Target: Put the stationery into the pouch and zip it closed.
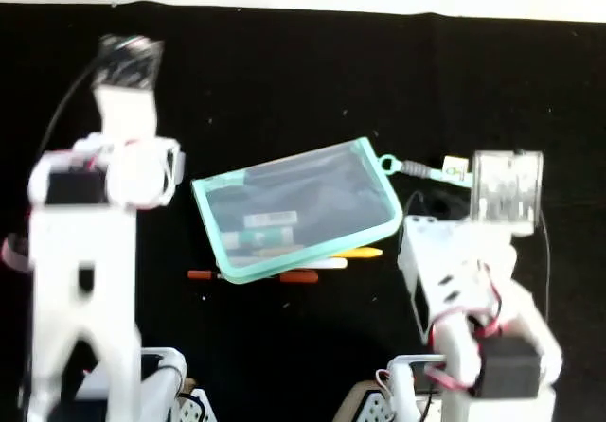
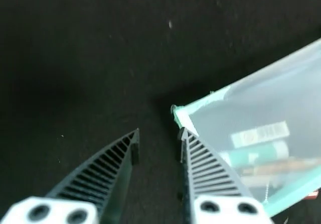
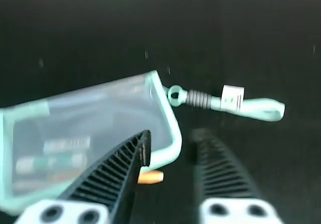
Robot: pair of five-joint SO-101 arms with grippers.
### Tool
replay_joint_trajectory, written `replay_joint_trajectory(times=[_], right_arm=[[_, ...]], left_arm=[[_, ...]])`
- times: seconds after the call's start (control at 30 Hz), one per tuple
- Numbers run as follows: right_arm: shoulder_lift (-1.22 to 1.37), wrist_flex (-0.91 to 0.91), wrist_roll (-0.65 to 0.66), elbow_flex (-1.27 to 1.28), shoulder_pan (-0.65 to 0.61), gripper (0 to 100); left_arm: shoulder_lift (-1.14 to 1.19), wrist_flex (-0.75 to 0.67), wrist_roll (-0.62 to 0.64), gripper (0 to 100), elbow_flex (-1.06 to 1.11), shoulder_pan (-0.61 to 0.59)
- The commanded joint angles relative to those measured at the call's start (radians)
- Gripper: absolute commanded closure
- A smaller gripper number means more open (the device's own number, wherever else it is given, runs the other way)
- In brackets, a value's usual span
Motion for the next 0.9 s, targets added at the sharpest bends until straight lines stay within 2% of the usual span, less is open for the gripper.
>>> replay_joint_trajectory(times=[0.0,0.1,0.23,0.33,0.47,0.63,0.87], right_arm=[[0.077,0.051,0.012,-0.093,0.012,72.3],[0.125,0.039,0.012,-0.154,0.087,72.3],[0.205,-0.024,0.008,-0.217,0.214,72.3],[0.294,-0.036,0.008,-0.252,0.282,72.3],[0.435,-0.148,0.008,-0.263,0.358,72.4],[0.607,-0.214,0.025,-0.271,0.374,72.4],[0.839,-0.366,0.292,-0.271,0.367,72.4]], left_arm=[[0.048,0.009,-0.04,85,-0.054,0.013],[0.081,0.052,-0.103,81,-0.054,0.013],[0.119,0.124,-0.11,71,-0.056,0.012],[0.148,0.124,-0.106,71,-0.054,0.012],[0.189,0.124,-0.106,71,-0.054,0.012],[0.24,0.126,-0.106,71,-0.053,0.012],[0.308,0.124,-0.104,71,-0.053,0.013]])
